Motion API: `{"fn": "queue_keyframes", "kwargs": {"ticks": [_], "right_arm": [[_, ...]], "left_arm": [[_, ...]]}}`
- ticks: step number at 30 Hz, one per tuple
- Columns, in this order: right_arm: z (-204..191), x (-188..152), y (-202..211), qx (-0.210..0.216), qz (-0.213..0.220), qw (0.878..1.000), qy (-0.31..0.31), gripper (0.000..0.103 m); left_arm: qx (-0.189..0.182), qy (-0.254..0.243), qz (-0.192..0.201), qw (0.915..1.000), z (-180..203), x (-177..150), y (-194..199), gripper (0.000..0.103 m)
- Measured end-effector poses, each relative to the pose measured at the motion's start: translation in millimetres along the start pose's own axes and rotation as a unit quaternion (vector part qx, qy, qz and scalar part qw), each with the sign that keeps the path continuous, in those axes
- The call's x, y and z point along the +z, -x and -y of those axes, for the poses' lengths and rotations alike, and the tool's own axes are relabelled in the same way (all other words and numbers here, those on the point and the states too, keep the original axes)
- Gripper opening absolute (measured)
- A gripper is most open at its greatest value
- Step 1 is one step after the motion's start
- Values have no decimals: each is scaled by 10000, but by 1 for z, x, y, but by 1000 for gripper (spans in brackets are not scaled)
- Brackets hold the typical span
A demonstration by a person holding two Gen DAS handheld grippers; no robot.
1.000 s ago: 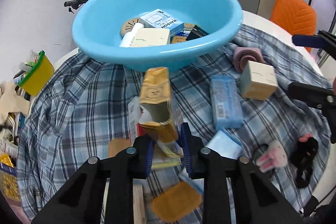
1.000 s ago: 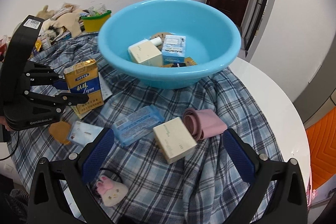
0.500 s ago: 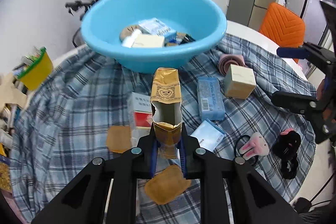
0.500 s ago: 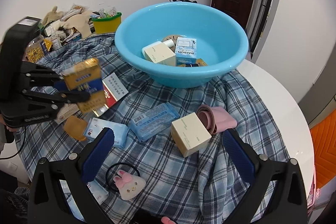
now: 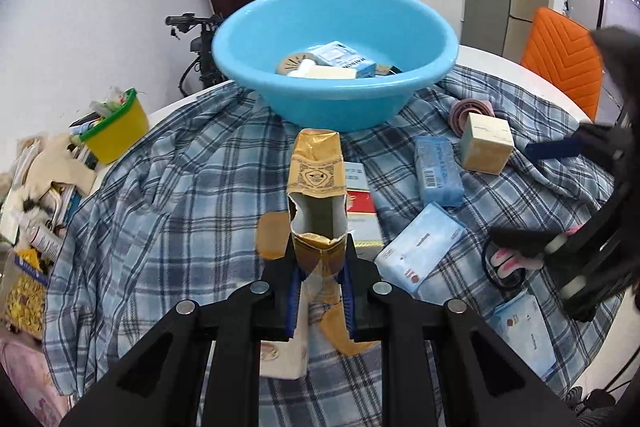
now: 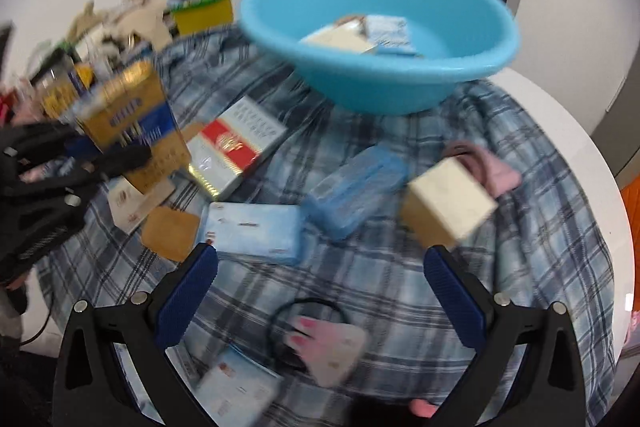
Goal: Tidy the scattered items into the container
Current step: 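Carry the gold pack with the left gripper while the right gripper grasps the grey card package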
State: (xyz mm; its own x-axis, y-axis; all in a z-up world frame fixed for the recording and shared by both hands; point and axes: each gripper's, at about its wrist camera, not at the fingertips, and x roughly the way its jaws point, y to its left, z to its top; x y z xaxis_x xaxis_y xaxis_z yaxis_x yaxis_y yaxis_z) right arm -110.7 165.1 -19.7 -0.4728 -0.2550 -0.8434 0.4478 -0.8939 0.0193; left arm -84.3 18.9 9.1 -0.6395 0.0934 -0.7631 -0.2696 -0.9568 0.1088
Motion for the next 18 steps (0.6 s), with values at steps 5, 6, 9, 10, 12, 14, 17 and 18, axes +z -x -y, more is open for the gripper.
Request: {"fn": "queue_keyframes", "kwargs": {"ticks": [5,6,9,10,12,14,17,18], "right_arm": [[-30,5,-30,-151,-282,9995,61,102],[-34,6,-35,-232,-289,9993,82,102],[-36,6,-42,-193,-316,9993,24,101],[-36,5,-41,-81,-336,9994,-7,99],[-37,0,-37,150,-355,9993,4,90],[-41,-5,-30,270,-324,9990,154,87],[-54,-14,-21,342,-325,9978,470,81],[-57,-17,-18,420,-382,9970,516,81]], "left_arm": [[132,264,65,9995,-23,-10,13,19],[145,328,58,9993,-27,-13,15,19],[182,447,3,9988,-40,-23,16,19],[201,457,-18,9988,-43,-26,16,19],[225,469,-48,9986,-48,-31,15,19],[213,491,-65,9985,-50,-35,14,19],[3,616,-105,9980,-51,-36,12,19],[-140,686,-108,9975,-50,-36,12,19]]}}
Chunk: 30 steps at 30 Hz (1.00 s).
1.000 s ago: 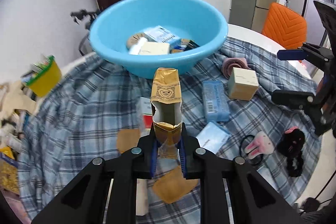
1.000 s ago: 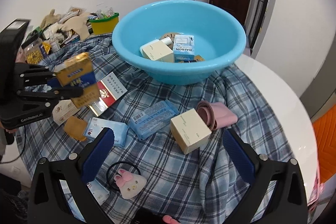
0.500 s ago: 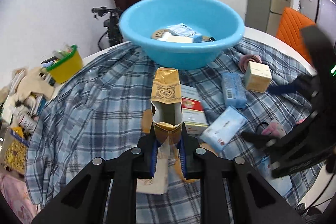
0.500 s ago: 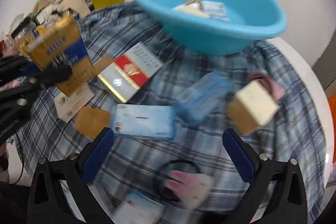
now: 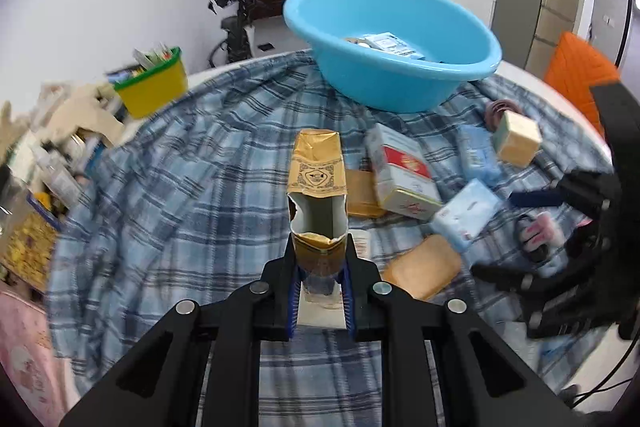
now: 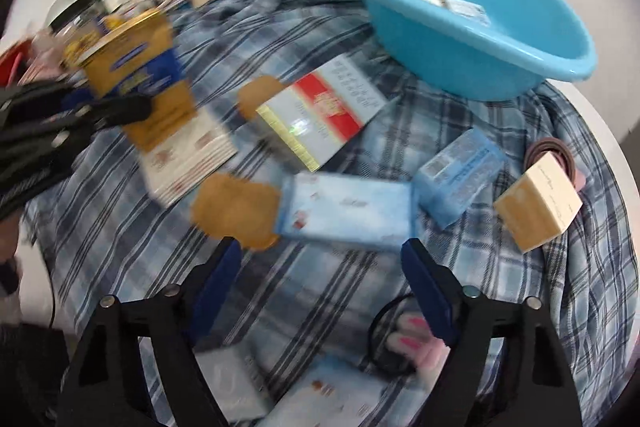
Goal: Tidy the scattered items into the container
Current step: 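Carry the gold pack with the left gripper while the right gripper grasps the grey card package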
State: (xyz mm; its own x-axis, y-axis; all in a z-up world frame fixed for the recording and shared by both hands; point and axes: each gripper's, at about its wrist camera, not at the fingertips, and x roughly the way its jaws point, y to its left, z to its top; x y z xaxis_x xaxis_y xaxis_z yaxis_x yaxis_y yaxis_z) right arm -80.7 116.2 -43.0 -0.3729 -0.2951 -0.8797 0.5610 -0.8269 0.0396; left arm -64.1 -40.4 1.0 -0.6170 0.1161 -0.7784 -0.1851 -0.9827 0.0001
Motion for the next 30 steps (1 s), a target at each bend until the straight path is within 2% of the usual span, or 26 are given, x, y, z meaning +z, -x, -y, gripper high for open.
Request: {"fn": "queue_keyframes", "kwargs": {"ticks": [2,5,10,15,17,20,22,26,30], "right_arm": [[-3,-10,7,283,-65,9996,51,81],[1,-36,22,403,-37,9991,120,81],[11,-66,45,828,377,9957,195,81],[-33,-69,47,1204,446,9862,1047,81],[-47,-69,41,1223,393,9832,1294,81],[-53,-69,30,1201,293,9837,1307,80],[-51,-70,22,1213,213,9849,1216,75],[-50,-75,15,949,103,9891,1120,70],[-53,-81,17,721,251,9911,1089,70]], "left_arm": [[-153,-2,29,9999,4,0,3,19],[-64,-154,117,9998,11,-2,8,19],[-138,-155,11,9998,17,-1,2,19],[-178,-279,-12,9995,30,-3,4,19],[-158,-336,9,9993,34,-3,9,19],[-123,-294,32,9995,33,-4,13,19],[-89,-267,30,9996,31,-4,14,19],[-81,-303,-30,9995,33,-5,10,19],[-148,-375,-71,9992,40,-6,5,19]]}}
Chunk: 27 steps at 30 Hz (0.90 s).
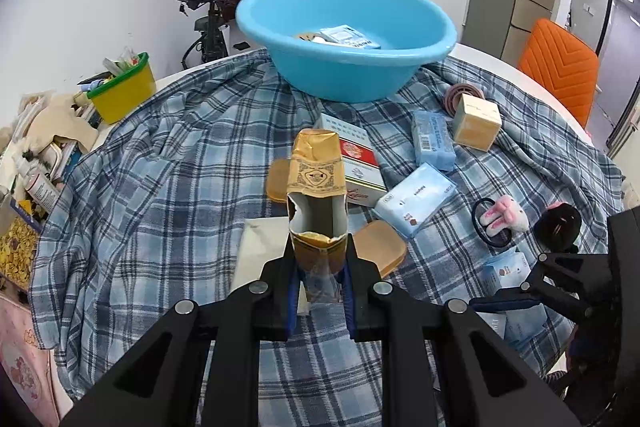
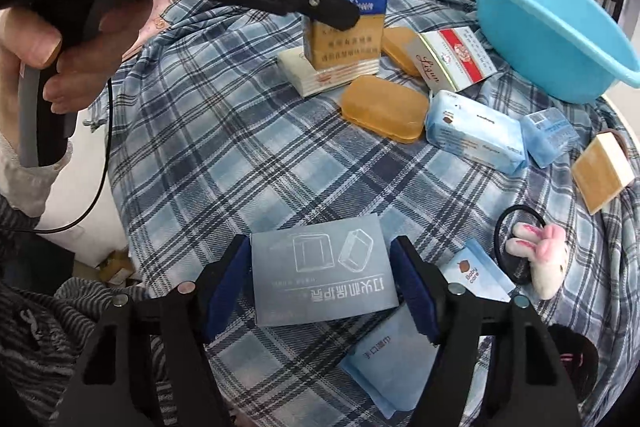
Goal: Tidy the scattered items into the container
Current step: 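Carry the gold pack with the left gripper while the right gripper grasps the grey card package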
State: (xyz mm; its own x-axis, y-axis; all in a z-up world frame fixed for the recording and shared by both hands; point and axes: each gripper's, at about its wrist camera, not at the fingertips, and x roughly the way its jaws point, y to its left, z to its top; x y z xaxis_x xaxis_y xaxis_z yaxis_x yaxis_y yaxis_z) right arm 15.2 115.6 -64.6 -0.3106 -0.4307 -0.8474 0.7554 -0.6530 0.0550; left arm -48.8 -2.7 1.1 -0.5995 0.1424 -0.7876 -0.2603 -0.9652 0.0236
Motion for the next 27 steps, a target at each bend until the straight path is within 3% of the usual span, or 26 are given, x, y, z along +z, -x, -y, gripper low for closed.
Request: {"fn": "queue_keyframes", "kwargs": {"ticks": [2,4,10,17,22,27], "right_arm": [[-4,-1,1,-187,67,9998,-31,70],[-8,-2,3,-426,147,9990,-35,63],[2,0,10,-972,413,9934,-447,63],[25,6,21,-1164,619,9855,-1069,63],[43,14,33,-1464,892,9756,-1371,63],[68,17,53,-1923,1185,9572,-1808,63]], "left_arm": [[-15,-38,3,10000,3,0,-1,19],[-8,-64,2,10000,5,0,-2,19],[19,-14,11,10000,4,0,-2,19],[24,-21,11,10000,7,1,-4,19],[71,-37,110,9999,15,4,-4,19],[38,36,217,9998,21,10,-3,19]]}}
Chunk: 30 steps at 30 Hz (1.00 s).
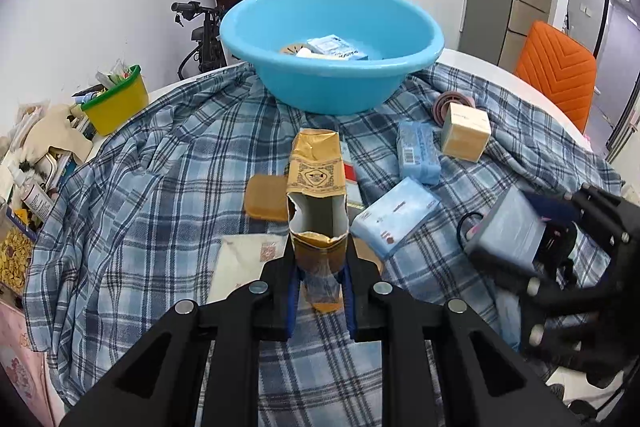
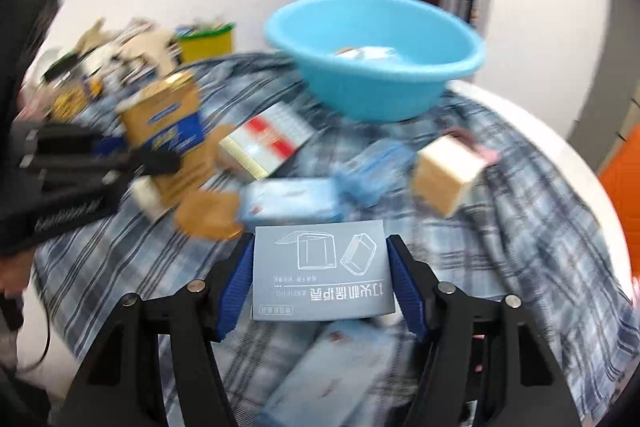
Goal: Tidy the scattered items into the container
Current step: 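Carry the gold pack with the left gripper while the right gripper grasps the grey card package, then carry both held items over the blue basin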
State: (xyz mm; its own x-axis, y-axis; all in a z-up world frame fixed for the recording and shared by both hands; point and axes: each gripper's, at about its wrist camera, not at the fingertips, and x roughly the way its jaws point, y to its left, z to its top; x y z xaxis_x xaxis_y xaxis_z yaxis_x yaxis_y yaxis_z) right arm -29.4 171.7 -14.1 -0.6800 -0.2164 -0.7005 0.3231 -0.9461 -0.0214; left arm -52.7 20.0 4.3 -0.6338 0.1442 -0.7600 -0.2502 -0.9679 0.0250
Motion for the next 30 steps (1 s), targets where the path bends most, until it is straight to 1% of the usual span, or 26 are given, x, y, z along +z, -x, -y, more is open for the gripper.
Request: {"fn": "queue_keyframes", "kwargs": {"ticks": [4,6,11,16,20,25,30], "right_arm": [[23,2,6,-425,352,9973,-490,63],[31,2,4,-589,385,9958,-589,63],[44,2,-4,-568,306,9946,-814,63],[43,5,-3,-618,336,9948,-736,63],[42,11,-1,-618,402,9949,-688,63],[42,31,11,-599,639,9939,-672,63],[41,58,32,-641,966,9916,-580,63]], "left_arm": [[91,0,109,9999,7,2,-1,19],[145,50,168,9997,9,3,-2,19],[158,211,177,9995,11,2,-8,19],[121,260,98,9995,12,3,-16,19],[119,249,122,9995,13,9,-15,19],[161,249,344,9990,13,28,-1,19],[152,282,676,9972,14,57,19,19]]}}
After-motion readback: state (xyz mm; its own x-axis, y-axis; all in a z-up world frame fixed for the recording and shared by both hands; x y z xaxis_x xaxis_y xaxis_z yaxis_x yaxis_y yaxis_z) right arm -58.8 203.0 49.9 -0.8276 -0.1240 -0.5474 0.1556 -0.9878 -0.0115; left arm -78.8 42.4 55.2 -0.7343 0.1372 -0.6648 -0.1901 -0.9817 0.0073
